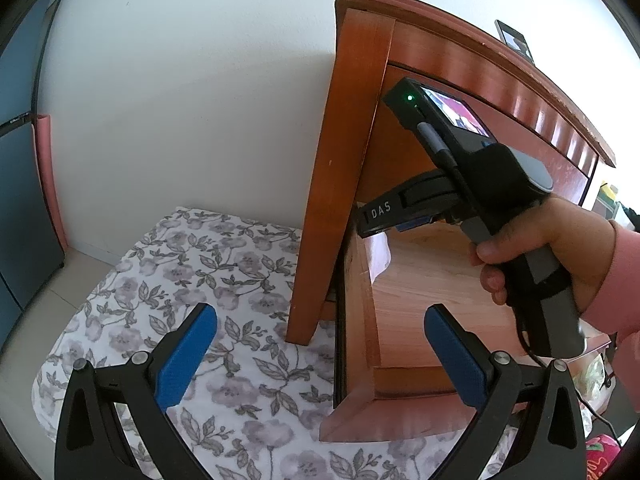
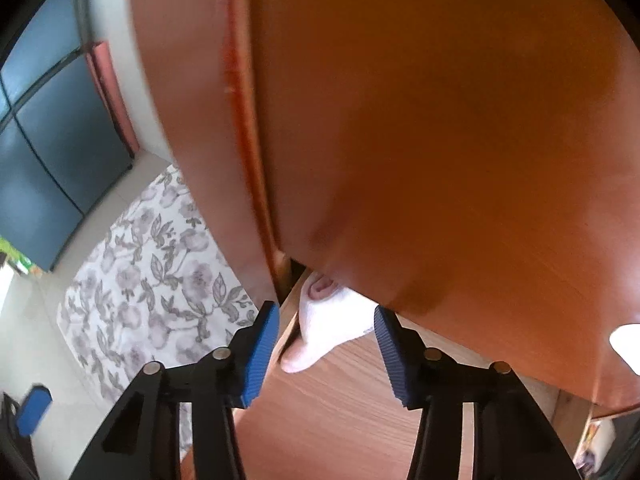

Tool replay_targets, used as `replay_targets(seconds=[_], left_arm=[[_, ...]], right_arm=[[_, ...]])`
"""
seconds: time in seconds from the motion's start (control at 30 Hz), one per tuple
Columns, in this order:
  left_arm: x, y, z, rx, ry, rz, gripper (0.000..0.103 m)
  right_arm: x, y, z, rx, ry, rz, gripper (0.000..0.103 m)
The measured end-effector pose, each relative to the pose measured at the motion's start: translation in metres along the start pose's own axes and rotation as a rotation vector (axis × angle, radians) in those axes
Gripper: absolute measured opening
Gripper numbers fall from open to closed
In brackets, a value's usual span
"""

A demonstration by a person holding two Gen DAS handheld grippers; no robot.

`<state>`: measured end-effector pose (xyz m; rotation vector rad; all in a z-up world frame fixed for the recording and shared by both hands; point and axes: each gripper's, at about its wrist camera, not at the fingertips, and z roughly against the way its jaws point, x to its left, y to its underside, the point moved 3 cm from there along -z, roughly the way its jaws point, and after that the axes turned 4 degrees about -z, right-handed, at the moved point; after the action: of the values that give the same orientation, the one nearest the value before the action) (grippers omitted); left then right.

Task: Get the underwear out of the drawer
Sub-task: 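Close the right gripper on the pink sock, then lift the pink sock up out of the drawer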

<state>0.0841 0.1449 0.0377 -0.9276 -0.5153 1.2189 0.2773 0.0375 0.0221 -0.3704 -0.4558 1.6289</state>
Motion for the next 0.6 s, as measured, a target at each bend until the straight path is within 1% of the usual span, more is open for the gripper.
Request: replay_targets(seconds=[0.03,0.1,0.17,0.27,0.33,0.37,0.47,0.6], left_arm=[[0.0008,0.0007,0.0006,0.0,0.002,0.001,0.103],[0.0022,0.0015,-0.0005,0.003,0.003,0.004,0.103],[0.0035,0.0017,-0.0007,0.003,0.004,0.006,0.103],[0.0043,0.0017,0.0002,-0.004,0.008,0.01,0.103],[0.0047,0.002,0.0003,-0.004,0.008,0.011,0.103],[0.0051,0.0022,0.0,-0.002,0.007,0.012,0.103],[0.0064,0.0024,-0.0004,0.0,0.005,0.016,0.103],[0.0061,0.0034,-0.0011,0.005,0.006,0.016,0.103]], right_arm=[[-0.0021,-0.0013,-0.0012,0.0,-0.002,-0.016,0.044],[-0.0028,-0.003,-0.0027,-0.002,-0.009,-0.026,0.043],[-0.0003,-0.0031,-0.0044,0.0,-0.006,-0.012,0.039],[0.0025,-0.003,-0.0055,0.0,-0.006,-0.009,0.03],[0.0039,-0.0034,-0.0064,-0.003,0.006,-0.002,0.019],[0.0042,-0.0036,-0.0071,-0.003,0.007,0.0,0.016],[0.005,-0.0044,-0.0078,-0.006,0.024,0.009,0.012],[0.005,-0.0038,-0.007,-0.003,0.038,0.003,0.01]])
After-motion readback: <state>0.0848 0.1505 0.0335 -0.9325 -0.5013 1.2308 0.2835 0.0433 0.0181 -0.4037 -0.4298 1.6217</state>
